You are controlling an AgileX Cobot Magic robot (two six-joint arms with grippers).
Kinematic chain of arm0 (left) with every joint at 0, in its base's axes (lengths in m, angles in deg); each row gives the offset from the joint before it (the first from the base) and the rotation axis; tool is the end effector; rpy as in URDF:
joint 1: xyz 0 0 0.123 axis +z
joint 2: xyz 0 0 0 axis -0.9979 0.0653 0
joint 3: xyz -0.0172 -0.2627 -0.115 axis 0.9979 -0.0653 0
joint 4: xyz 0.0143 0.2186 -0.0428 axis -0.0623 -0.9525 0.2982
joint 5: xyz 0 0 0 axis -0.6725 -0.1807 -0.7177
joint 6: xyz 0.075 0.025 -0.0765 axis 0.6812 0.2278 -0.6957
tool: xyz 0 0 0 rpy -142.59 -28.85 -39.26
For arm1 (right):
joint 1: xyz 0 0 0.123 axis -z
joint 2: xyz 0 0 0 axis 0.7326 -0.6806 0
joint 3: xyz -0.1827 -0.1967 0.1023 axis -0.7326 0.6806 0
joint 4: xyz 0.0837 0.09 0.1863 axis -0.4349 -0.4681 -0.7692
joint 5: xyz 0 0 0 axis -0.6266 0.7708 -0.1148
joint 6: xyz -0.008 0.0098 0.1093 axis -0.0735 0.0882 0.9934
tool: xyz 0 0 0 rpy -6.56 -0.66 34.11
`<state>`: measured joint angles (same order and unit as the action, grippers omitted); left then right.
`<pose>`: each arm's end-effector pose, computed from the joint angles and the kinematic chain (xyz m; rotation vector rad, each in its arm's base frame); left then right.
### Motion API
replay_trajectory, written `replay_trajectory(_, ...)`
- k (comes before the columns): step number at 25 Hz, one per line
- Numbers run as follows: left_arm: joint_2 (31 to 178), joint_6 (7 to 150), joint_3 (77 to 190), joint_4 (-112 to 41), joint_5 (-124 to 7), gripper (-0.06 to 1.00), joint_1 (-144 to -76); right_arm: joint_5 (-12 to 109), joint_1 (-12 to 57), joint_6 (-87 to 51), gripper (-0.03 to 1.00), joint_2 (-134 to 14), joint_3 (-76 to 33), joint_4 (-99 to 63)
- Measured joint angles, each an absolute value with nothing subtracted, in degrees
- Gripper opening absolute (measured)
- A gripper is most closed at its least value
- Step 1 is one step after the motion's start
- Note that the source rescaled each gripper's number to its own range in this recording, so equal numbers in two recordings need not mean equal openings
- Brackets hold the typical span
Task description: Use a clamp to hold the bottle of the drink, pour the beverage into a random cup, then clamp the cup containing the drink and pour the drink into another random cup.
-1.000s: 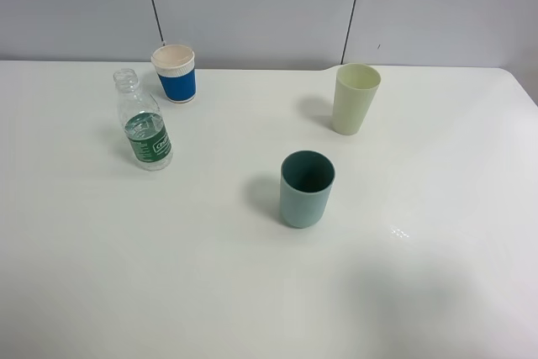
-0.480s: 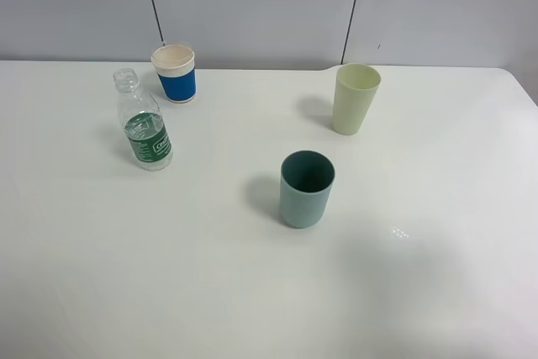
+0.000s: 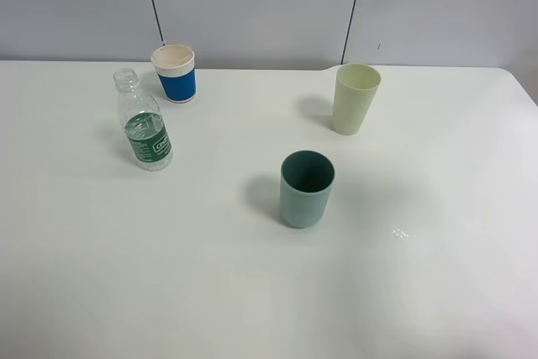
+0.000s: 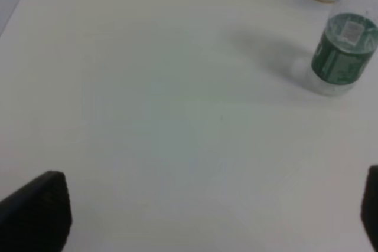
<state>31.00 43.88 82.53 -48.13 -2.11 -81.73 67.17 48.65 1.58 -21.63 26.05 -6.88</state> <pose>-0.0160 -0.0023 0.2568 -0.0922 2.0204 0.0290 0.1080 -0.0061 0.3047 -0.0695 2.0109 -0.1183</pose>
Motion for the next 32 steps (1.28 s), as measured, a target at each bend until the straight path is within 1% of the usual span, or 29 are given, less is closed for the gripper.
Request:
replay_trajectory(6,31.0,43.9,82.5,-48.2,-2.1,1.00,-81.7,55.2,41.8,0.1,0.75,-30.5,26.1,-3.0)
replay_trajectory(9,31.0,43.9,82.5,-48.2,-2.1,1.00,-81.7,51.1,39.8,0.0,0.75,-35.9,26.1,-2.5)
replay_trajectory(21,31.0,43.9,82.5,-48.2,-2.1,1.00,-81.7,35.0,36.3,0.0,0.75,-57.4,26.1,-2.3)
replay_trajectory(28,31.0,43.9,82.5,-48.2,-2.1,1.00,-81.7,27.4,36.2,0.0,0.75,-68.7,26.0,-2.3)
replay_trajectory(32,31.0,43.9,82.5,-48.2,-2.1,1.00,-81.7,20.8,36.2,-0.2,0.75,-73.7,26.0,-2.3)
